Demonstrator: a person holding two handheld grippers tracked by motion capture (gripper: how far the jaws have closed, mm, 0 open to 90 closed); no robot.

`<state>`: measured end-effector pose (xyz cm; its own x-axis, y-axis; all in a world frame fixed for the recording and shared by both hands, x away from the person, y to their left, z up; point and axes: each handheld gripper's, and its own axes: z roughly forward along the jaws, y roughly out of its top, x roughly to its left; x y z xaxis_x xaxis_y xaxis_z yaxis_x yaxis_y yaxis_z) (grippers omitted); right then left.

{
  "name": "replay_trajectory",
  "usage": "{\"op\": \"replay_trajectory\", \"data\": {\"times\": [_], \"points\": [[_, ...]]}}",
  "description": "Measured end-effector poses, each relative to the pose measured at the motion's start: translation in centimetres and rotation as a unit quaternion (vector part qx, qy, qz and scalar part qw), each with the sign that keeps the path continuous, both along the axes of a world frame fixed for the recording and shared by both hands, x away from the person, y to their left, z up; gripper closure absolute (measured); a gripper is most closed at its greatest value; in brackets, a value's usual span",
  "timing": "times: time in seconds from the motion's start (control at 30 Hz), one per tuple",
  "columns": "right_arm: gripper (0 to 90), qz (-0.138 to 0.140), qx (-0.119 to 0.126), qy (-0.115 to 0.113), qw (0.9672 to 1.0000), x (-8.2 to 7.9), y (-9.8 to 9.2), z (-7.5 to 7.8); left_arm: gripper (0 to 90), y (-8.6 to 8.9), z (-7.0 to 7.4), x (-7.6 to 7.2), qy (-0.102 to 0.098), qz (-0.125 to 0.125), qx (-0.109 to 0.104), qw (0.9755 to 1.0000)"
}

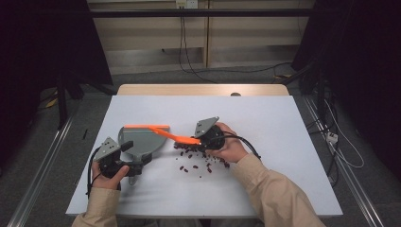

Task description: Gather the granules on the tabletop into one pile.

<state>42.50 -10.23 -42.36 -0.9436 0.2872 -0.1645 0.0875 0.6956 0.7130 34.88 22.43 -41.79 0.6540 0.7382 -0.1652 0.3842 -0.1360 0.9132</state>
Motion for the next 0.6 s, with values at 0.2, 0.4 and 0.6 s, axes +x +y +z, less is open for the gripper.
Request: {"op": "replay_trajectory", "data": {"times": [0.2,0.4,0.6], "points": [[70.7,0.011,-0.004,0.003,0.9999,-1.5,-0.4,0.2,5.9,-0.1,0.0,-0.1,-0.001,0.001,0.000,1.0000],[71.0,0.000,0.015,-0.004,0.9999,-2.0,-0.8,0.8,5.9,-0.3,0.1,-0.2,-0.002,-0.003,0.003,1.0000],[70.9,-0.019,0.047,-0.009,0.9987,-0.5,-0.2,1.5,5.9,-0.3,0.0,0.0,0.000,-0.001,0.003,1.0000]]}}
